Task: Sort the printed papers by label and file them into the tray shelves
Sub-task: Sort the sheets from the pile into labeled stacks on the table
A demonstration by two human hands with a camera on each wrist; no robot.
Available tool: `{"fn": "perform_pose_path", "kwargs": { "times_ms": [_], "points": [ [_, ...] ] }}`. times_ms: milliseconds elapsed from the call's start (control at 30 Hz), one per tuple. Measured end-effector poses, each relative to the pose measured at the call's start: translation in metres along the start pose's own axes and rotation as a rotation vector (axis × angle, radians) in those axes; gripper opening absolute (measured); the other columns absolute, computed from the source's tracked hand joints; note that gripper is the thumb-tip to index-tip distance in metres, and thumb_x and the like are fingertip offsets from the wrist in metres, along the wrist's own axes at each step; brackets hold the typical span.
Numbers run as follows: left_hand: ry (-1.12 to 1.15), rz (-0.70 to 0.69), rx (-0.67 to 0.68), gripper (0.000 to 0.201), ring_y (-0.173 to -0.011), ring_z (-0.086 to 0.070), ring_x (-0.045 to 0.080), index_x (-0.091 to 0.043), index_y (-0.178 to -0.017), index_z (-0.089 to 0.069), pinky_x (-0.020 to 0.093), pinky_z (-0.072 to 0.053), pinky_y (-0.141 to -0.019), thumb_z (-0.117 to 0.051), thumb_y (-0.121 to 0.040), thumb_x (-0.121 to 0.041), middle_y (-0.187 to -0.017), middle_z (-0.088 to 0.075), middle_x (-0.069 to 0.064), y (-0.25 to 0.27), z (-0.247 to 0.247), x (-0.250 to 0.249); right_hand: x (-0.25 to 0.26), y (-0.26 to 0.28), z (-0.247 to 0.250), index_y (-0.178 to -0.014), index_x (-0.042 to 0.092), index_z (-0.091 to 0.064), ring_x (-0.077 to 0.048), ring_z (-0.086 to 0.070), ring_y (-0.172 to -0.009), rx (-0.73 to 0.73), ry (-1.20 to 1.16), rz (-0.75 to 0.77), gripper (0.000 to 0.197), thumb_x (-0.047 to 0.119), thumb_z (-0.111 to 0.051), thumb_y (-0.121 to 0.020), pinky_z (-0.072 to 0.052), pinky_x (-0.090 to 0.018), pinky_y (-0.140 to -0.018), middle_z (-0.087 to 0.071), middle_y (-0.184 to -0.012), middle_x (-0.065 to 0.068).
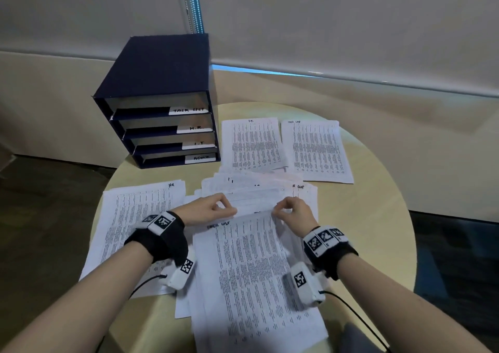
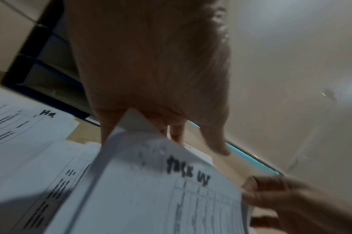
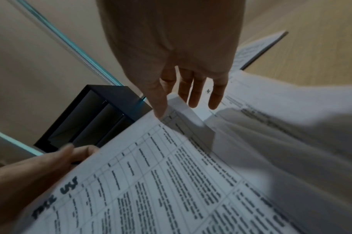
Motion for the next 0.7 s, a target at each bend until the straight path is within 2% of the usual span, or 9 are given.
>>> {"fn": "perform_pose_path", "kwargs": {
  "times_ms": [33,100,167,200,300,333,467,600,700],
  "points": [
    [-0.067,0.008,0.011,0.044,-0.077,-0.057,0.009,-0.023,-0.117,-0.046,0.021,-0.041,-0.069,-0.06,-0.086,-0.051,-0.099,-0.06,-0.01,-0.001,-0.004,-0.003,0.002,-0.002,-0.004,-0.073,0.019,-0.061,-0.018,-0.056,-0.103,0.021,0.003,-0.015,0.012,0.016,-0.067,-0.083,-0.041,-0.039,-0.1,-0.064,-0.1,-0.003],
    [-0.25,0.007,0.049,0.052,-0.085,-0.058,0.013,-0.021,-0.127,-0.039,0.023,-0.04,-0.071,-0.068,-0.087,-0.037,-0.107,-0.053,-0.009,-0.007,-0.014,-0.003,0.005,-0.006,-0.012,-0.08,0.016,-0.064,-0.017,-0.056,-0.102,0.092,0.01,-0.023,0.005,0.015,-0.068,-0.081,-0.042,-0.035,-0.097,-0.065,-0.099,-0.001],
    [-0.404,0.015,0.055,0.043,-0.096,-0.057,0.019,-0.02,-0.128,-0.045,0.027,-0.044,-0.078,-0.061,-0.088,-0.017,-0.114,-0.059,-0.004,-0.014,-0.019,0.004,0.005,-0.015,-0.011,-0.099,0.011,-0.063,-0.016,-0.055,-0.101,0.144,0.057,-0.001,0.021,0.018,-0.07,-0.08,-0.044,-0.031,-0.093,-0.061,-0.107,-0.003],
    [-0.432,0.019,0.043,0.039,-0.1,-0.058,0.021,-0.021,-0.126,-0.05,0.03,-0.046,-0.083,-0.058,-0.088,-0.013,-0.117,-0.061,0.001,-0.017,-0.02,0.008,0.001,-0.023,-0.004,-0.108,0.01,-0.06,-0.018,-0.055,-0.103,0.116,0.092,0.003,0.028,0.018,-0.068,-0.082,-0.045,-0.031,-0.094,-0.058,-0.113,-0.005],
    [-0.42,0.001,-0.007,0.035,-0.104,-0.059,0.022,-0.022,-0.124,-0.054,0.035,-0.048,-0.091,-0.055,-0.09,-0.013,-0.12,-0.062,0.003,-0.018,-0.021,0.016,-0.017,-0.051,0.036,-0.12,0.014,-0.055,-0.027,-0.051,-0.112,-0.096,0.327,-0.044,0.03,0.01,-0.051,-0.091,-0.043,-0.038,-0.098,-0.05,-0.126,-0.011],
    [-0.416,-0.01,-0.017,0.034,-0.104,-0.059,0.022,-0.021,-0.124,-0.053,0.036,-0.048,-0.092,-0.054,-0.091,-0.013,-0.119,-0.063,0.003,-0.018,-0.021,0.018,-0.024,-0.059,0.045,-0.122,0.017,-0.054,-0.03,-0.048,-0.115,-0.115,0.407,-0.059,0.032,0.009,-0.047,-0.092,-0.042,-0.04,-0.099,-0.049,-0.128,-0.011],
    [-0.39,-0.036,-0.012,0.03,-0.1,-0.06,0.023,-0.019,-0.121,-0.052,0.039,-0.048,-0.092,-0.052,-0.092,-0.014,-0.114,-0.064,0.005,-0.023,-0.026,0.025,-0.037,-0.079,0.05,-0.13,0.029,-0.046,-0.029,-0.039,-0.123,0.018,0.693,-0.07,0.043,0.01,-0.05,-0.091,-0.042,-0.048,-0.098,-0.045,-0.132,-0.002],
    [-0.352,-0.053,0.013,0.029,-0.098,-0.062,0.021,-0.021,-0.119,-0.054,0.04,-0.049,-0.091,-0.052,-0.091,-0.015,-0.111,-0.065,0.004,-0.029,-0.026,0.028,-0.035,-0.088,0.052,-0.129,0.027,-0.044,-0.027,-0.038,-0.121,0.001,0.777,-0.093,0.041,0.016,-0.047,-0.09,-0.042,-0.044,-0.095,-0.043,-0.128,-0.006],
    [-0.338,-0.059,0.011,0.027,-0.097,-0.062,0.022,-0.02,-0.117,-0.056,0.041,-0.05,-0.09,-0.053,-0.091,-0.014,-0.109,-0.066,0.004,-0.032,-0.024,0.026,-0.033,-0.084,0.056,-0.122,0.023,-0.053,-0.026,-0.039,-0.118,-0.012,0.816,-0.055,0.031,0.024,-0.048,-0.092,-0.039,-0.042,-0.096,-0.045,-0.124,-0.007]
  ]
}}
Point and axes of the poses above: each hand's wrist, its own y-axis away from the middle knuckle, its own z-axis out of the back of the hand, x = y × z, the point moved 8 cm from there along -y, towards the middle knuckle
